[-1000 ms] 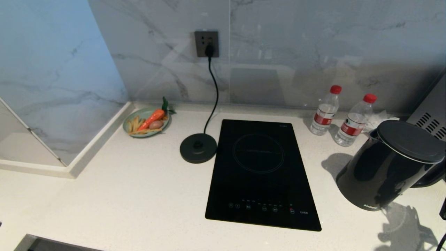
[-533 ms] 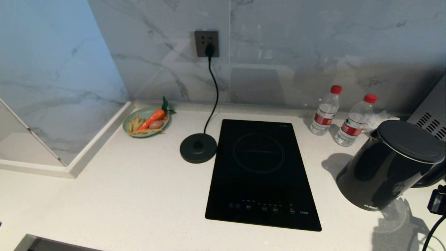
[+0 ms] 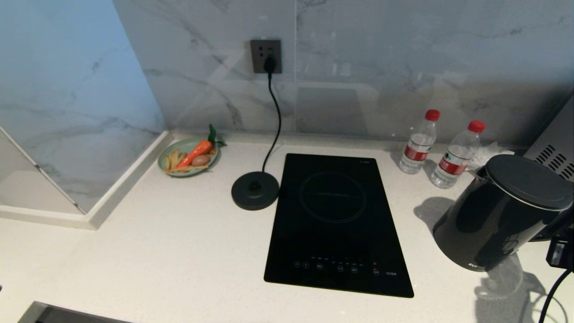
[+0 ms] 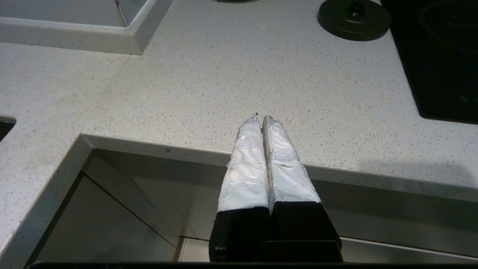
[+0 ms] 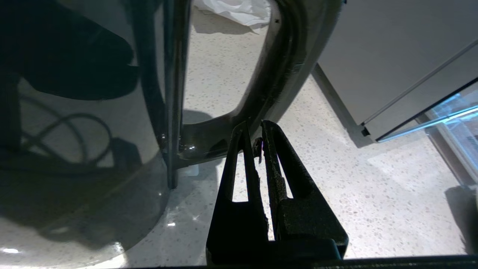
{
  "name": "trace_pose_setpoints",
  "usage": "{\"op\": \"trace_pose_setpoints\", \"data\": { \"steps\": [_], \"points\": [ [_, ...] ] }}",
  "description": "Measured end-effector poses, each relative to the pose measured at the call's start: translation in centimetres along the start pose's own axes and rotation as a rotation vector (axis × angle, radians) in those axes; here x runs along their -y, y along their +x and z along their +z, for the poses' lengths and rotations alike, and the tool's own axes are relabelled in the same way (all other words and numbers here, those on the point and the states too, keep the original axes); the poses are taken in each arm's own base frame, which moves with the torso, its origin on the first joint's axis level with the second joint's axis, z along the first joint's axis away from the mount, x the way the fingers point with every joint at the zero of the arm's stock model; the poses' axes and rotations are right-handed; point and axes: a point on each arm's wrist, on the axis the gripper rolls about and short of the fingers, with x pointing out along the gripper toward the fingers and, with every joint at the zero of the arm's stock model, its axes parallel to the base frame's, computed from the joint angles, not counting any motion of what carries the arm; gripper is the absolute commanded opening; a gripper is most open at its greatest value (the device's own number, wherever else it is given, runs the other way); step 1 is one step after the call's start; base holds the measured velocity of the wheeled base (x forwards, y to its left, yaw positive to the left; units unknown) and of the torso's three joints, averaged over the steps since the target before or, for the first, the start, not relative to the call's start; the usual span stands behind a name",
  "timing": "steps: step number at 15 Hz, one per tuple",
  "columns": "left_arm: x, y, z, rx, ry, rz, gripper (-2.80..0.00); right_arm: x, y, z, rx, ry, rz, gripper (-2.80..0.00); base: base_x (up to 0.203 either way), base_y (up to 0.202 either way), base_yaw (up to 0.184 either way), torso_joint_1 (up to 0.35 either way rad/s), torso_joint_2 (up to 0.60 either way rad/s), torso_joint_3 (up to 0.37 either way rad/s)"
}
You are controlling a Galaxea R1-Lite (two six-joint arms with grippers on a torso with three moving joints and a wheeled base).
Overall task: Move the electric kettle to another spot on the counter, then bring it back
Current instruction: Grab the kettle
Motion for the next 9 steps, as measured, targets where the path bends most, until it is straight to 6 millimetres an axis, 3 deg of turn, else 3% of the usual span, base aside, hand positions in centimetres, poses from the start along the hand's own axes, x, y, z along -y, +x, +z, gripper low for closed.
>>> {"op": "trace_pose_setpoints", "data": {
  "steps": [3, 4, 9],
  "points": [
    [0.0, 0.0, 0.0, 0.0, 0.0, 0.0, -2.8, 0.08, -0.09, 0.16, 0.007, -0.002, -0.012, -2.8, 0.0, 0.0, 0.0, 0.0, 0.0, 0.0],
    [0.0, 0.0, 0.0, 0.0, 0.0, 0.0, -2.8, 0.1, -0.18, 0.19, 0.009, -0.003, -0.012, 0.0, 0.0, 0.0, 0.0, 0.0, 0.0, 0.0],
    [0.0, 0.0, 0.0, 0.0, 0.0, 0.0, -2.8, 0.13, -0.86, 0.06, 0.004, -0.011, -0.011, 0.0, 0.0, 0.0, 0.0, 0.0, 0.0, 0.0]
  ]
}}
